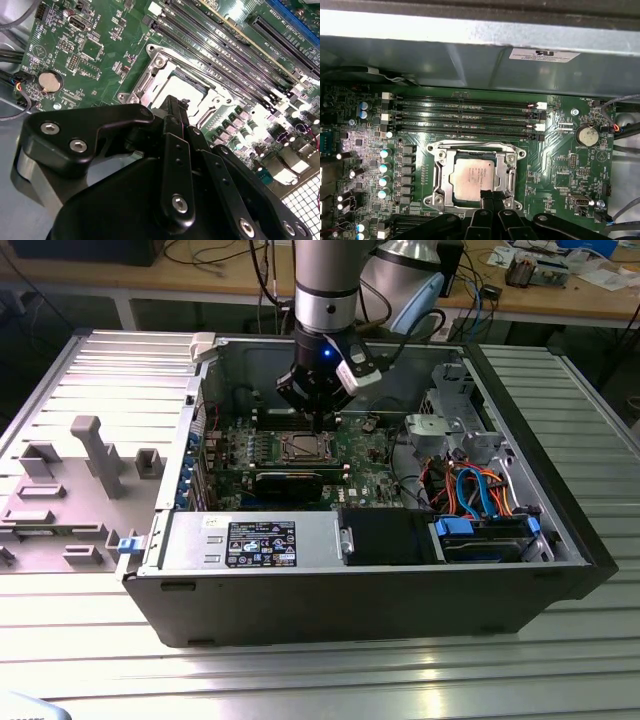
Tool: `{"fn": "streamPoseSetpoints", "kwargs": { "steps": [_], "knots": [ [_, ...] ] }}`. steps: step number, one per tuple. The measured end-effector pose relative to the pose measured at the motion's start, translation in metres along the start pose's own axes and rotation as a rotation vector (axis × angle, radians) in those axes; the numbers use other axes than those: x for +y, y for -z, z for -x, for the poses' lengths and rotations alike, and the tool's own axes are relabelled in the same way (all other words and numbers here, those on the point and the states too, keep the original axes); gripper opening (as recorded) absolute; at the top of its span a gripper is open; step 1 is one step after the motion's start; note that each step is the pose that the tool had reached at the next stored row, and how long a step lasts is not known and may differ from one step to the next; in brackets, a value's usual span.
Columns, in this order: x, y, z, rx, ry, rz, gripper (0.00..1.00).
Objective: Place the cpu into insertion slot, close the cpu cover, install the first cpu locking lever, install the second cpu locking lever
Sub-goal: 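Install the second cpu locking lever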
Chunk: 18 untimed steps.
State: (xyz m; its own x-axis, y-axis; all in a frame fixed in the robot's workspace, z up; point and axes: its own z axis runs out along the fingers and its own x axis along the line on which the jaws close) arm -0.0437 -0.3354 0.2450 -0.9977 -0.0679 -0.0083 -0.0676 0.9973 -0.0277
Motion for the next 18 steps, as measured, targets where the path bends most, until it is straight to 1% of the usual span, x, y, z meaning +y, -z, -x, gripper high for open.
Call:
{"fn": "streamPoseSetpoints", "kwargs": {
  "steps": [2,5,9,10,12,13,15,18],
  "knots": [
    [-0.0004,0.0001,0.0000,0.0001,0.000,-0.0002,0.11],
    [-0.0039,-0.0006,-0.0003,0.0001,0.000,-0.0001,0.11],
    [-0.0132,-0.0027,-0.0009,0.0000,0.000,-0.0001,0.11],
    [-0.0178,-0.0035,-0.0012,-0.0001,0.000,0.0001,0.11],
    [-0.0238,-0.0044,-0.0018,0.0000,0.000,0.0004,0.11],
    [-0.0275,-0.0050,-0.0026,-0.0001,0.000,0.0020,0.11],
    [-0.0302,-0.0054,-0.0047,-0.0004,-0.001,0.0064,0.11],
    [-0.0330,-0.0057,-0.0090,-0.0014,-0.001,0.0212,0.11]
  ]
}}
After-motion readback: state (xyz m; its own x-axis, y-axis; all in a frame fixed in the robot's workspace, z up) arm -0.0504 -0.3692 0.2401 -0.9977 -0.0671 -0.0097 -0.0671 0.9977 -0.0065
